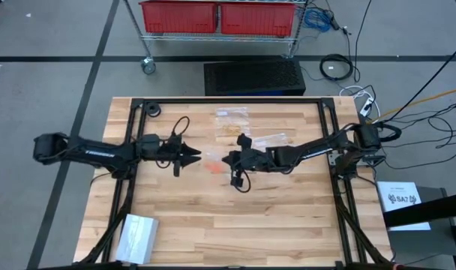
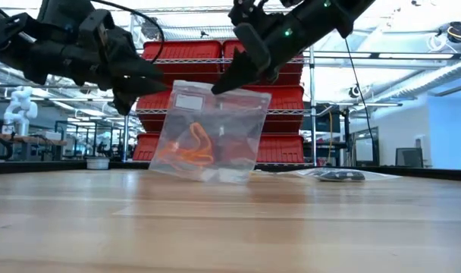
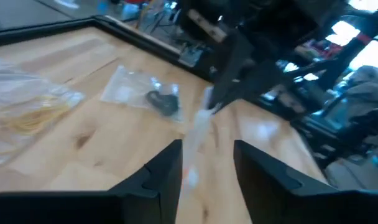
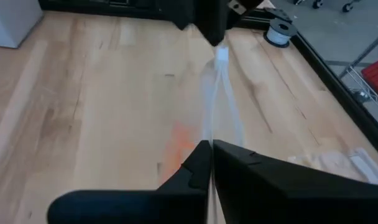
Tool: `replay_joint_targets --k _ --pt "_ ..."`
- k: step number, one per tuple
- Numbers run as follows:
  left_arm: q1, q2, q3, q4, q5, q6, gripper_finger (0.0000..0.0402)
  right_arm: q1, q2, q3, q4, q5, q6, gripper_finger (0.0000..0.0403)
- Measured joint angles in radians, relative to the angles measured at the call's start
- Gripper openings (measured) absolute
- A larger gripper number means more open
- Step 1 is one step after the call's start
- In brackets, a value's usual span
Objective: Sort rubber bands
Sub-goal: Close the left transparent zip bag
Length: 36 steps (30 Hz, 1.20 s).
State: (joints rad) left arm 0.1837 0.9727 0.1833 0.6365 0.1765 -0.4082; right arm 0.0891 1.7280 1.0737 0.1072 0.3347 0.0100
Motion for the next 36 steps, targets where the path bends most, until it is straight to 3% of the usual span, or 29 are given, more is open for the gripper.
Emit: replay_joint_targets --k 4,19,23,32,36 --pt "-0.026 0.045 0.0 0.058 -0.039 -0.031 0.0158 -0.002 0.0 0.0 0.0 0.0 -0.011 0.0003" --pt "-0.042 0.217 0.092 0.065 -0.049 0.03 0.0155 0.005 0.0 0.0 0.013 -0.029 -0.016 0.0003" --pt "-0.042 0.219 0.102 0.065 -0.048 0.057 0.0124 0.005 0.0 0.0 0.013 -0.03 -0.015 0.0003" --pt "-0.042 0.219 0.104 0.064 0.037 0.145 0.0012 0.005 -0.005 0.0 0.001 -0.054 -0.015 0.0003" --pt "-0.043 0.218 0.104 0.068 0.051 0.157 0.0008 0.003 -0.024 0.0 -0.007 -0.054 0.041 0.0005"
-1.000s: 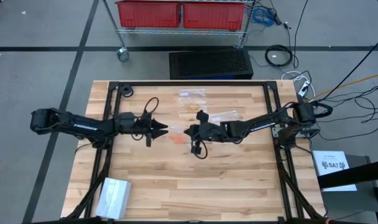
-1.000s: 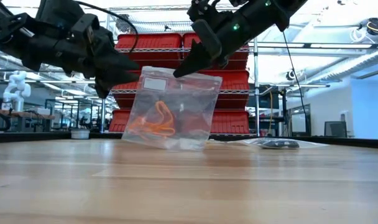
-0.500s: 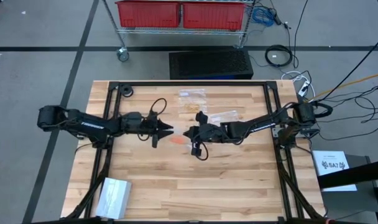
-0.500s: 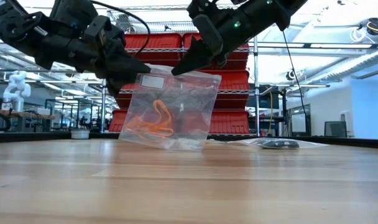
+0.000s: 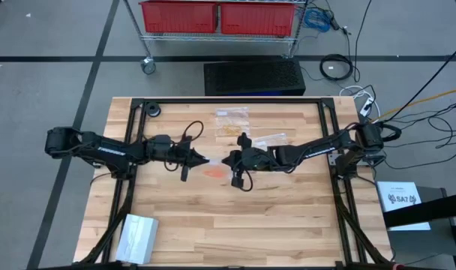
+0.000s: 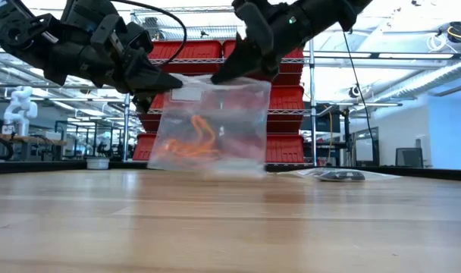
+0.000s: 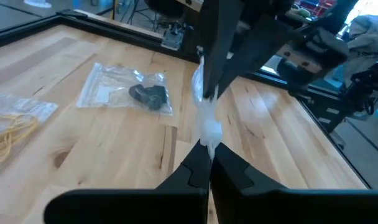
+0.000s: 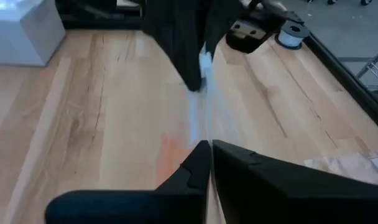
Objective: Sort rubber bands
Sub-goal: Close the left transparent zip bag
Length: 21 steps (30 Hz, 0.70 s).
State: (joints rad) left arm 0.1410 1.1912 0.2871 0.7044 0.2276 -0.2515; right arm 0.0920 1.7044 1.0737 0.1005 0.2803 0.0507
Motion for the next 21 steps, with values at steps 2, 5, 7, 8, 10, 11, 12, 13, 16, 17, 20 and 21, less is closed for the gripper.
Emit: replay_joint_targets --k 2,5,7,8,10,11,12,13,16,17,20,21 --pt "0.0 0.0 0.001 0.0 0.0 0.006 0.0006 -0.002 -0.014 0.0 0.0 -0.001 0.013 0.0011" --pt "0.0 0.0 0.001 -0.007 0.0 0.006 0.0004 -0.003 -0.03 0.0 0.041 0.0 0.013 0.0028" --pt "0.0 0.0 0.001 -0.009 0.001 0.008 0.0004 -0.006 -0.031 0.0 0.094 -0.017 0.016 0.0044" --pt "0.0 0.0 0.001 -0.007 0.003 0.016 0.0004 -0.011 -0.031 0.0 0.118 -0.049 0.016 0.0053" --pt "-0.006 0.0 0.001 -0.007 0.004 0.029 0.0003 -0.023 -0.027 0.0 0.168 -0.122 0.032 0.0072" --pt "-0.009 0.0 0.001 -0.006 0.004 0.031 0.0003 -0.031 -0.024 0.0 0.188 -0.151 0.046 0.0082" --pt "-0.013 0.0 0.001 -0.006 0.004 0.032 0.0003 -0.039 -0.023 0.0 0.192 -0.179 0.059 0.0092" --pt "-0.015 0.0 0.001 -0.005 0.005 0.032 0.0003 -0.049 -0.023 0.0 0.196 -0.206 0.067 0.0101" --pt "-0.026 0.0 0.001 -0.003 0.004 0.033 0.0002 -0.072 -0.022 0.0 0.21 -0.259 0.08 0.0122" --pt "-0.028 0.0 0.001 -0.003 0.004 0.033 0.0002 -0.078 -0.022 0.0 0.213 -0.272 0.084 0.0126" --pt "-0.037 0.0 0.005 -0.007 0.004 0.049 0.0002 -0.087 -0.015 0.0 0.22 -0.286 0.083 0.0129" --pt "-0.039 0.0 0.011 -0.007 0.004 0.05 0.0002 -0.087 -0.009 0.0 0.228 -0.286 0.08 0.0129"
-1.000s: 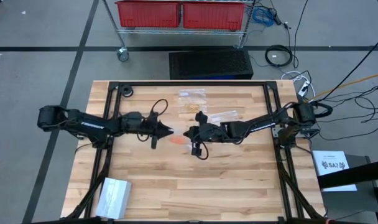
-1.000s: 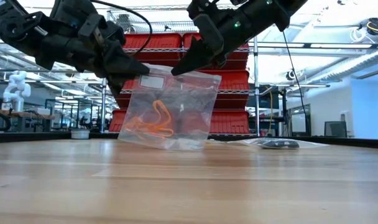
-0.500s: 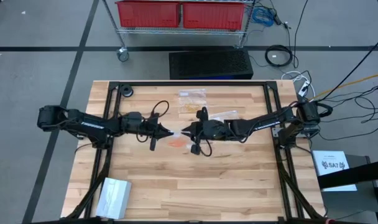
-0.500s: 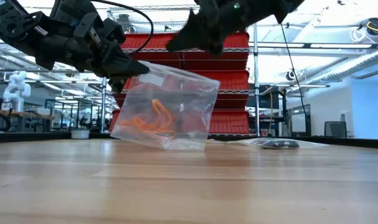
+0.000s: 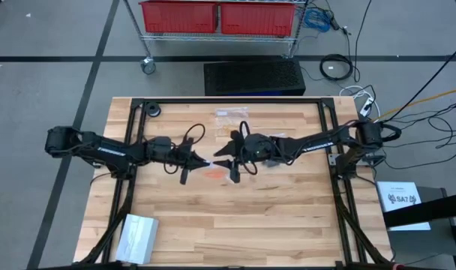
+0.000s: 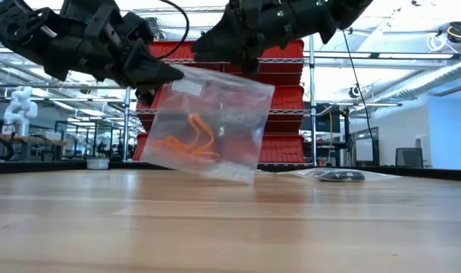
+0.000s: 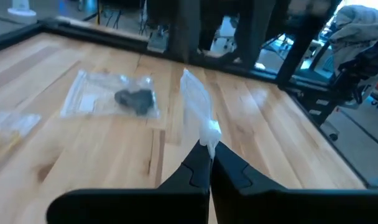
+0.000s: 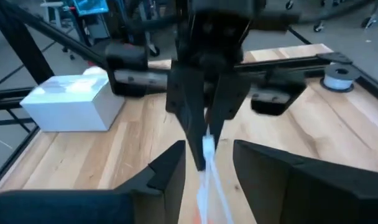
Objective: Sort rubber bands
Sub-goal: Close the left transparent zip bag
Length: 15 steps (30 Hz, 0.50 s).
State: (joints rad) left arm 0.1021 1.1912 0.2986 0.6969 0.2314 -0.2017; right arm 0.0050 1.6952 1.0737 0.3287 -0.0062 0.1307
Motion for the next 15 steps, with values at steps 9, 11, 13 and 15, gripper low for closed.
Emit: replay_joint_targets --k 9,11,13,15 --pt "-0.005 0.0 0.039 -0.023 -0.001 0.009 0.0001 0.001 0.052 0.0 0.04 0.008 -0.003 0.013" --pt "-0.005 0.0 0.04 -0.031 -0.007 0.009 0.0001 0.001 0.052 0.0 0.059 0.008 -0.004 0.013" --pt "-0.005 0.0 0.04 -0.03 -0.012 0.009 0.0001 0.001 0.052 0.0 0.057 0.008 -0.01 0.013" --pt "-0.005 0.0 0.041 -0.03 -0.021 0.008 0.0001 0.0 0.052 0.0 0.057 0.008 -0.012 0.013"
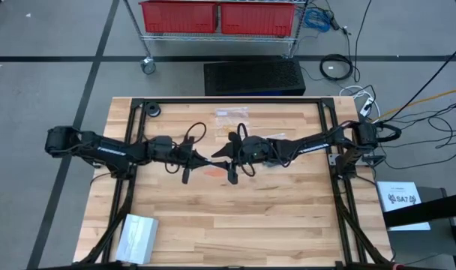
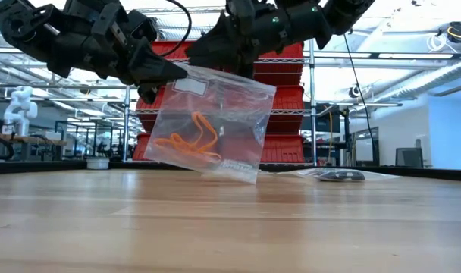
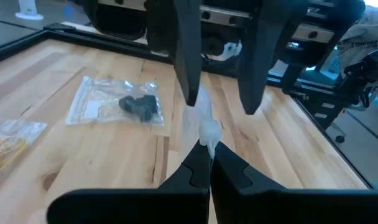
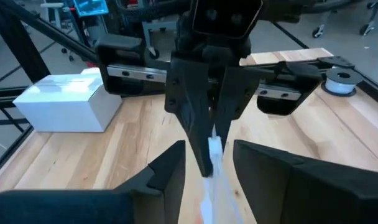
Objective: Sort rubber bands
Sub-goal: Close the left transparent zip bag
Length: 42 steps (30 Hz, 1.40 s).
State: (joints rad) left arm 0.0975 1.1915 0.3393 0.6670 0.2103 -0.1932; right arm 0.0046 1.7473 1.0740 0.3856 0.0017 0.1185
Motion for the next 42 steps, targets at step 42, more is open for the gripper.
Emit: replay_joint_targets --k 42 --pt "0.0 0.001 0.0 0.005 -0.027 0.028 0.0001 -0.009 0.006 0.113 -0.349 0.005 -0.078 0.0012"
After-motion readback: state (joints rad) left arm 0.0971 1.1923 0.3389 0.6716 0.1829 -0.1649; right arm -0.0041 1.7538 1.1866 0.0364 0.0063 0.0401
